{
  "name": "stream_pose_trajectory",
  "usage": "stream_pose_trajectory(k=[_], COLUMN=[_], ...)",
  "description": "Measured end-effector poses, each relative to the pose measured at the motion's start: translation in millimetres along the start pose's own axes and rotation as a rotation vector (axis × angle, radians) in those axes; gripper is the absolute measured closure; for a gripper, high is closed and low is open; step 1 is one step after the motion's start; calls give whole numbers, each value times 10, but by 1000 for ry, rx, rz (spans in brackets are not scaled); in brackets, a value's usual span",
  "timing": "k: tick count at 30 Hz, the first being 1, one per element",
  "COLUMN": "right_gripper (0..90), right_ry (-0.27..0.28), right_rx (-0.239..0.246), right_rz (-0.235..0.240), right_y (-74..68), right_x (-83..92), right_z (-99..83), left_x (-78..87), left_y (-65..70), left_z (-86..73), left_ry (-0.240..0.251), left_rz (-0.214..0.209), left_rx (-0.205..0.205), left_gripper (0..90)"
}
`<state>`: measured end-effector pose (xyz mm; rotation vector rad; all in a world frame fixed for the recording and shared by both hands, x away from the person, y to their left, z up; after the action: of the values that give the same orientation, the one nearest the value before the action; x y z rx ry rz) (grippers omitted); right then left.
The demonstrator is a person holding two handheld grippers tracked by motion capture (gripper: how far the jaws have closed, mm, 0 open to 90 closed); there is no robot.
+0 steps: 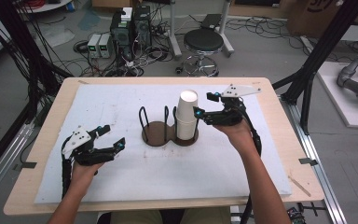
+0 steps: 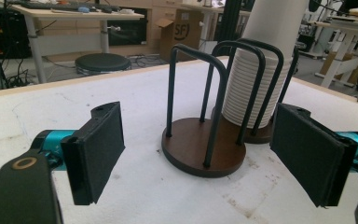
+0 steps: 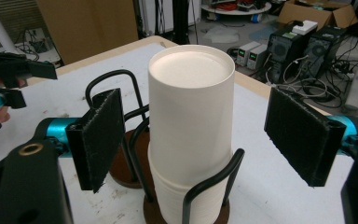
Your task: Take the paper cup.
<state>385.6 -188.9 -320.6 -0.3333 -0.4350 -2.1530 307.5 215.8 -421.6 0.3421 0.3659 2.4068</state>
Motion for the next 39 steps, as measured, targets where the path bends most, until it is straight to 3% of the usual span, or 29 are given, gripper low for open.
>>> stream_pose_trajectory(k=[6,19,26,28,39], right_gripper=[205,206,210,255,320], right_ry=[-18,-63,-48,-48,-34], right_rx=[-19,-1,-6,-2,14], right_rz=[29,60,59,62,77], right_y=[53,41,64,66,80], right_x=[-202,-550,-583,-582,-561], right_z=[24,78,68,68,73], left_x=[-2,0,5,4,3], left_y=[1,3,-2,-3,-10], left_z=[-1,1,1,1,1], left_ry=[0,2,3,2,-3], left_rz=[-4,-10,-9,-9,-9], left_rx=[1,6,9,11,16], left_gripper=[174,174,174,174,174])
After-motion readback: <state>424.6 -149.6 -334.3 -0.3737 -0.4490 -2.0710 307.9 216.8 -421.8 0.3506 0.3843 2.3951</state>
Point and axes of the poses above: each handheld gripper's, and its own axes: x roughly backward along the jaws, z roughly out of its top, y roughly to its right, the point moved 2 cm from there along -x, roughly forward along the jaws, and after that the axes turned 14 degrees about x, right-handed, at the moved point
